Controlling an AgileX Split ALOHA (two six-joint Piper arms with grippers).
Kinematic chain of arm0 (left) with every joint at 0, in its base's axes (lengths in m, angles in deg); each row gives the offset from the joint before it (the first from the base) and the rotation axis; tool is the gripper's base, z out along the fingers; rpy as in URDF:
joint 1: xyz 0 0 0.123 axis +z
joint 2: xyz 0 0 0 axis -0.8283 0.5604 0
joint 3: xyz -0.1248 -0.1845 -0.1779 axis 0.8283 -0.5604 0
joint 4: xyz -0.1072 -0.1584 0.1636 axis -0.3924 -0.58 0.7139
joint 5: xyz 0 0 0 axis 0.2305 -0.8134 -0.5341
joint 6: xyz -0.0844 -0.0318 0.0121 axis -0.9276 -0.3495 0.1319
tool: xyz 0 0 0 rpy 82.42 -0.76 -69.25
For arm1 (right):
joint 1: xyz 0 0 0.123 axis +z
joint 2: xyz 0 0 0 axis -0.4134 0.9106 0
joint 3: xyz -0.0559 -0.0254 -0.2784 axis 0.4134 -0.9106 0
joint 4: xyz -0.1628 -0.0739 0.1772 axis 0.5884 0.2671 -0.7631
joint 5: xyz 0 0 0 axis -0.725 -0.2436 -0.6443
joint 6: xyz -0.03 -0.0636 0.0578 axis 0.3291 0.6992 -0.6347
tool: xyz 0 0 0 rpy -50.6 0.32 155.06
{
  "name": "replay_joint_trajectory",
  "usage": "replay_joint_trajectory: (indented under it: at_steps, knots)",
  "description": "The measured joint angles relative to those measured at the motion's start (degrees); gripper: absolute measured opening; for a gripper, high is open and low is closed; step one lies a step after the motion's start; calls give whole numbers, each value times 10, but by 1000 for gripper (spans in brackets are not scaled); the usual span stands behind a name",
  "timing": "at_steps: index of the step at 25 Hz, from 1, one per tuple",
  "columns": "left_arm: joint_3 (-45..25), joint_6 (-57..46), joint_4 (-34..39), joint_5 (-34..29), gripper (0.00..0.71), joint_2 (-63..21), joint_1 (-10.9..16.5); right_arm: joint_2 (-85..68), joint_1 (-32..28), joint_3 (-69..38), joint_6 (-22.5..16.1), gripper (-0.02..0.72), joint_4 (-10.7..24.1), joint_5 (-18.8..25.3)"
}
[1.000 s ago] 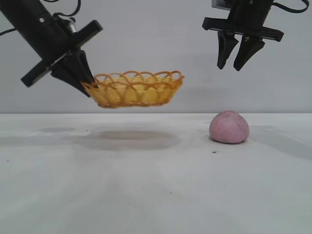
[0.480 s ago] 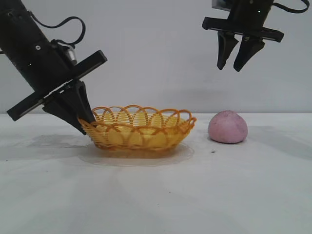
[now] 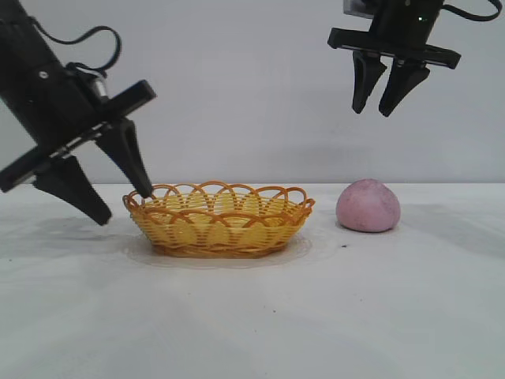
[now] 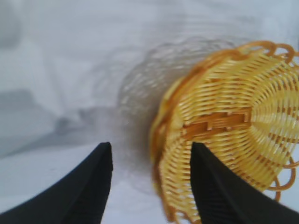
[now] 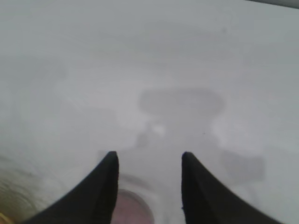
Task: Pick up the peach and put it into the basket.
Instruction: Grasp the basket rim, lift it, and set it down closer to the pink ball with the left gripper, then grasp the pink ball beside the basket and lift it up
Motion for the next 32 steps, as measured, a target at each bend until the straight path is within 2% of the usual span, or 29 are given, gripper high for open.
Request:
replay_joint_trajectory:
  at_steps: [3, 5, 6, 9, 11, 14, 17, 21, 24, 27, 32]
  knots:
    - [0, 1, 21, -8, 339, -31, 37, 0, 0, 0, 0, 255, 0, 0]
    - [0, 2, 66, 1, 339, -59, 53, 0, 0, 0, 0, 255, 0, 0]
    - [0, -8, 106, 8, 339, -71, 56, 0, 0, 0, 0, 255, 0, 0]
    - [0, -142, 329, 17, 339, -83, 55, 0, 0, 0, 0, 255, 0, 0]
    - [-1, -215, 424, 19, 339, -83, 55, 0, 0, 0, 0, 255, -1, 0]
    - [-1, -252, 476, 20, 339, -101, 55, 0, 0, 0, 0, 255, -2, 0]
    - [-8, -260, 482, 19, 339, -157, 54, 0, 0, 0, 0, 255, -3, 6]
    - [-86, -270, 490, 26, 339, -319, 32, 0, 0, 0, 1, 255, -5, 15]
    - [-169, -290, 499, 11, 339, -472, 8, 0, 0, 0, 1, 255, -5, 22]
    - [-242, -304, 508, -32, 339, -633, 2, 5, 0, 0, 3, 255, -5, 29]
    - [-310, -324, 530, -135, 339, -865, 2, 20, 0, 0, 9, 255, -6, 39]
